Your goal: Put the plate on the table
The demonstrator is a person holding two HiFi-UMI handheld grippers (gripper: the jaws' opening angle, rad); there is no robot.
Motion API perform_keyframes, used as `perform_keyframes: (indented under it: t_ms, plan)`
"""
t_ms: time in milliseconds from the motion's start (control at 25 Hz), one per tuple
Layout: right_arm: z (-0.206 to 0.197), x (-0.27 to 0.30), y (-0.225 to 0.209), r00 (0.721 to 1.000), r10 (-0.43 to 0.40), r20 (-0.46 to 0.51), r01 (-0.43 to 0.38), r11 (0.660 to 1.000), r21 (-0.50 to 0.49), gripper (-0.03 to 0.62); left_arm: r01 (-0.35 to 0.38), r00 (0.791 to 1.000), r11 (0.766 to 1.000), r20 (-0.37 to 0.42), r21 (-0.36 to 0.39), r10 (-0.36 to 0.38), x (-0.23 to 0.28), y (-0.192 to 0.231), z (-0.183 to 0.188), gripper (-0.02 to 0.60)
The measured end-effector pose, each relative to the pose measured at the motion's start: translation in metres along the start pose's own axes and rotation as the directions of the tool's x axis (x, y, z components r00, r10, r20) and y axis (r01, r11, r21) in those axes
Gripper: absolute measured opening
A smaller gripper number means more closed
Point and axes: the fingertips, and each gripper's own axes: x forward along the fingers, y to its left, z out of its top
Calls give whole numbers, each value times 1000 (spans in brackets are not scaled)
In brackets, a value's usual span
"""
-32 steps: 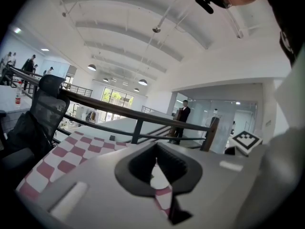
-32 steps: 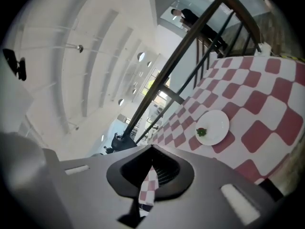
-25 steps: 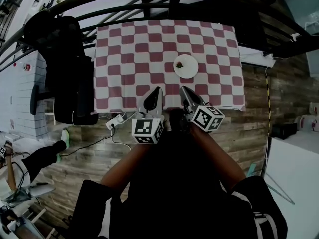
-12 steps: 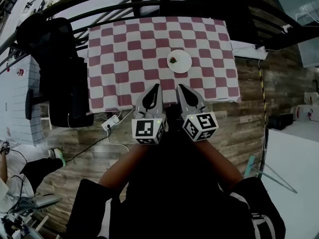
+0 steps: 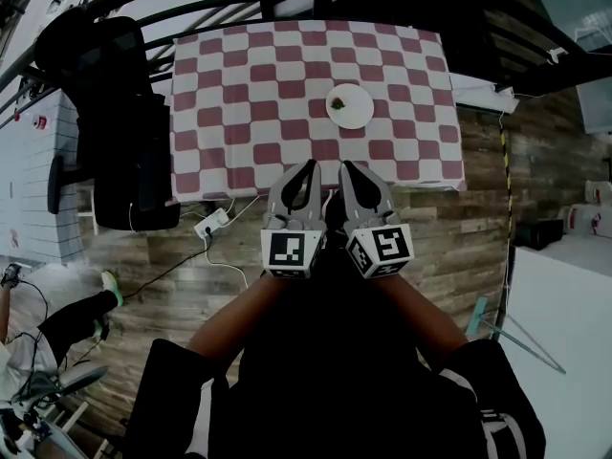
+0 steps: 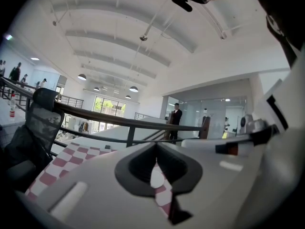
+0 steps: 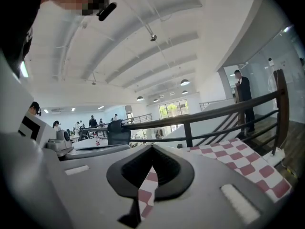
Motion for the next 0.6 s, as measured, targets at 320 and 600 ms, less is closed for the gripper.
perform_keyframes:
  t_ms: [320,600]
  plan:
    - [8,2,10,1000,12,23,-10,999,-51,-3,2,1000,999,22,42,-3,-4,1,10,9]
    - [14,16,20,999,47,25,-45,996,-71,-3,-20,999,998,39,61,18,-3,10,20,9]
